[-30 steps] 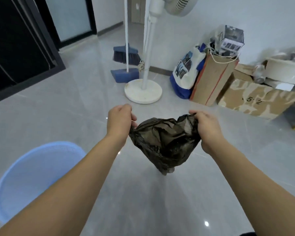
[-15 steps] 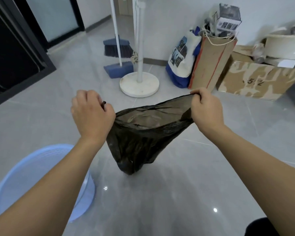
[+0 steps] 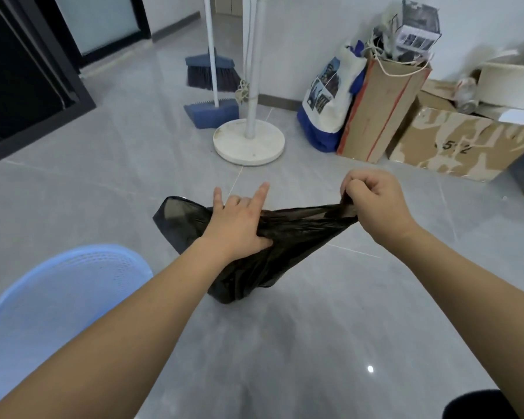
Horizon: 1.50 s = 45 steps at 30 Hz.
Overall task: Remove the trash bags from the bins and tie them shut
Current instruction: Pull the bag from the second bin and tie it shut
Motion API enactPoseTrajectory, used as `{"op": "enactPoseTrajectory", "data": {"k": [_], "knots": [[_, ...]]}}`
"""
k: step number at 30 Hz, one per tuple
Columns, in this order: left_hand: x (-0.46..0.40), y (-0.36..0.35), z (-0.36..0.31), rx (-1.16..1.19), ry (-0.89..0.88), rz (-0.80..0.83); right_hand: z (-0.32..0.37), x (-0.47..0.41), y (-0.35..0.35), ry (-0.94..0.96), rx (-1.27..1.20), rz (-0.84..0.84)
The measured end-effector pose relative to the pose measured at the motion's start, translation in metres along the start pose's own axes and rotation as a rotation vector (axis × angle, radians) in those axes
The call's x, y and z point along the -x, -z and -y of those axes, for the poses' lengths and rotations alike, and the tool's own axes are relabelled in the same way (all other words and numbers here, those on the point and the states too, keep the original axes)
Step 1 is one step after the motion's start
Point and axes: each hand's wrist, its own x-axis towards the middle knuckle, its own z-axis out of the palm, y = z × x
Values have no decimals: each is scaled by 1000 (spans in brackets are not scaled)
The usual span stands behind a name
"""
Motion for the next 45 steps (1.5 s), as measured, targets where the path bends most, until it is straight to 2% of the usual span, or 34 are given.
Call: {"op": "enactPoseTrajectory", "data": {"k": [4, 8, 12, 15, 17, 20, 24, 25, 26, 27, 29, 30, 31, 32, 35, 36, 39, 40, 41, 43, 45], "knots": [[-4, 2, 11, 2, -38, 5, -9, -5, 6, -103, -5, 48], [-2, 5, 14, 225, 11, 132, -6, -10, -1, -89, 637, 356], [5, 10, 9, 301, 4, 94, 15, -2, -18, 149, 840, 609], [12, 15, 4, 355, -53, 60, 15, 0, -40, 167, 1027, 706], [16, 18, 1, 292, -75, 58, 6, 0, -50, 130, 1046, 717], [20, 18, 5, 42, -14, 147, -6, 1, -51, 40, 1022, 749], [31, 18, 14, -219, 196, 497, -7, -2, -54, -58, 963, 791], [33, 19, 15, -261, 217, 531, -4, -3, -55, -103, 939, 830], [33, 23, 15, -291, 228, 499, 0, -4, -56, -164, 915, 883], [31, 27, 15, -300, 231, 391, 3, -6, -55, -235, 904, 934], [23, 36, 21, -268, 230, 33, 6, -8, -52, -311, 944, 996], [21, 37, 25, -251, 217, -111, 4, -8, -50, -310, 981, 1003], [21, 37, 27, -240, 216, -147, 1, -8, -49, -298, 1025, 1000], [23, 35, 28, -231, 232, -73, -1, -7, -49, -282, 1068, 990], [39, 15, 22, -241, 290, 350, -3, -2, -54, -225, 1145, 917], [41, 13, 22, -229, 272, 326, -3, -3, -54, -192, 1148, 851], [35, 26, 30, -179, 227, -103, -8, -17, -46, -77, 1086, 472], [34, 27, 34, -178, 234, -172, -12, -21, -44, -46, 1052, 404], [35, 27, 36, -171, 257, -136, -15, -22, -45, -29, 1035, 418], [43, 14, 34, -189, 329, 153, -19, -12, -53, -68, 1049, 613], [50, -9, 29, -242, 371, 423, -29, 1, -67, -186, 1133, 812]]}}
